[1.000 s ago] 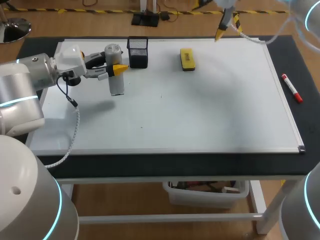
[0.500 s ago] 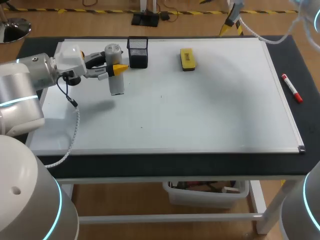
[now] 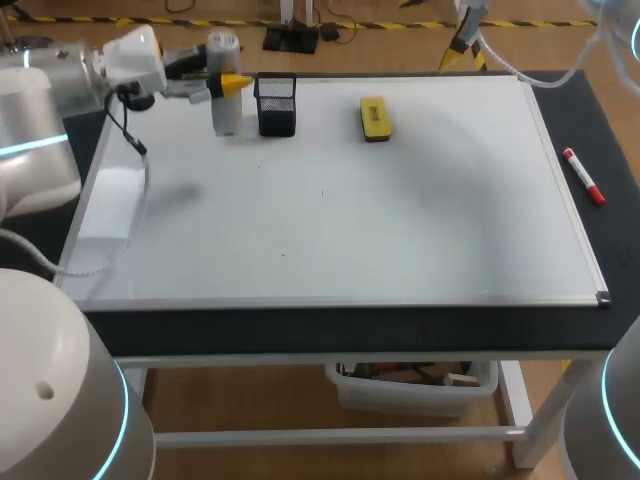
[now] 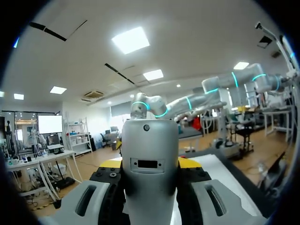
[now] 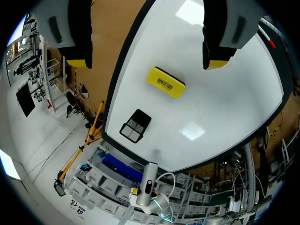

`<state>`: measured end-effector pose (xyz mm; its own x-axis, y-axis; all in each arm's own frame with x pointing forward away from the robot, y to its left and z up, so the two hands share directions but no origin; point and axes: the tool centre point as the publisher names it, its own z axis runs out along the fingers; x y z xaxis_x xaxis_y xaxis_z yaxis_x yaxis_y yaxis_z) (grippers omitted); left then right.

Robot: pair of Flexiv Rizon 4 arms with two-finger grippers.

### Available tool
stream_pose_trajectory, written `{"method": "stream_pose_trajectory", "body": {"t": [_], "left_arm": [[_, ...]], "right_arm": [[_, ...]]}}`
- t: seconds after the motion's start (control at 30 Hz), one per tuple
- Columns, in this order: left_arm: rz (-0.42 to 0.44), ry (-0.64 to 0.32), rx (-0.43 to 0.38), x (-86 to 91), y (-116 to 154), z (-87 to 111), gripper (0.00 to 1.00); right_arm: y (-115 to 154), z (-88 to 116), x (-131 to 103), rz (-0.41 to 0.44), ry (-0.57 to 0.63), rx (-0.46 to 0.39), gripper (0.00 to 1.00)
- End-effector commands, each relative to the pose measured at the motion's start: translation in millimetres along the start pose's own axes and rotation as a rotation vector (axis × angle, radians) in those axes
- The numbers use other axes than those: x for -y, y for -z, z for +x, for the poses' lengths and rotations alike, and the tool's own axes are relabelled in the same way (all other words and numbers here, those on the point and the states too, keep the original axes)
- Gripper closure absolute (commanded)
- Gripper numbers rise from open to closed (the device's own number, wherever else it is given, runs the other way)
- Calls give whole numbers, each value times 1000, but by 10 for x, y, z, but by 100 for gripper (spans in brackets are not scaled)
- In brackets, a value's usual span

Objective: Pick up the inspection probe, press it on each red-marked spot on the whiteboard one by one, put down the probe, pick up the eraser, and wipe off all the red marks.

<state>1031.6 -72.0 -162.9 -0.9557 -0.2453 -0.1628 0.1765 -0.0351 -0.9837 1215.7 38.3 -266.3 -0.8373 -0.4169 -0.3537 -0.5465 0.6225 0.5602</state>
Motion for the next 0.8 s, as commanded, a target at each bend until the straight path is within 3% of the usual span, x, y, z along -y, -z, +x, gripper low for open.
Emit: {"method": "stream_pose_trajectory", "body": {"t": [0.03,0.47,0.8], "left_arm": [[24,-9,-118,32,-83,-319,100],[127,-19,-247,2,-509,-917,100],[141,-5,-281,-121,-796,-1171,100]], "right_arm": [[13,-7,0,3,2,-5,0],[13,-7,0,3,2,-5,0],[13,-7,0,3,2,-5,0]]}}
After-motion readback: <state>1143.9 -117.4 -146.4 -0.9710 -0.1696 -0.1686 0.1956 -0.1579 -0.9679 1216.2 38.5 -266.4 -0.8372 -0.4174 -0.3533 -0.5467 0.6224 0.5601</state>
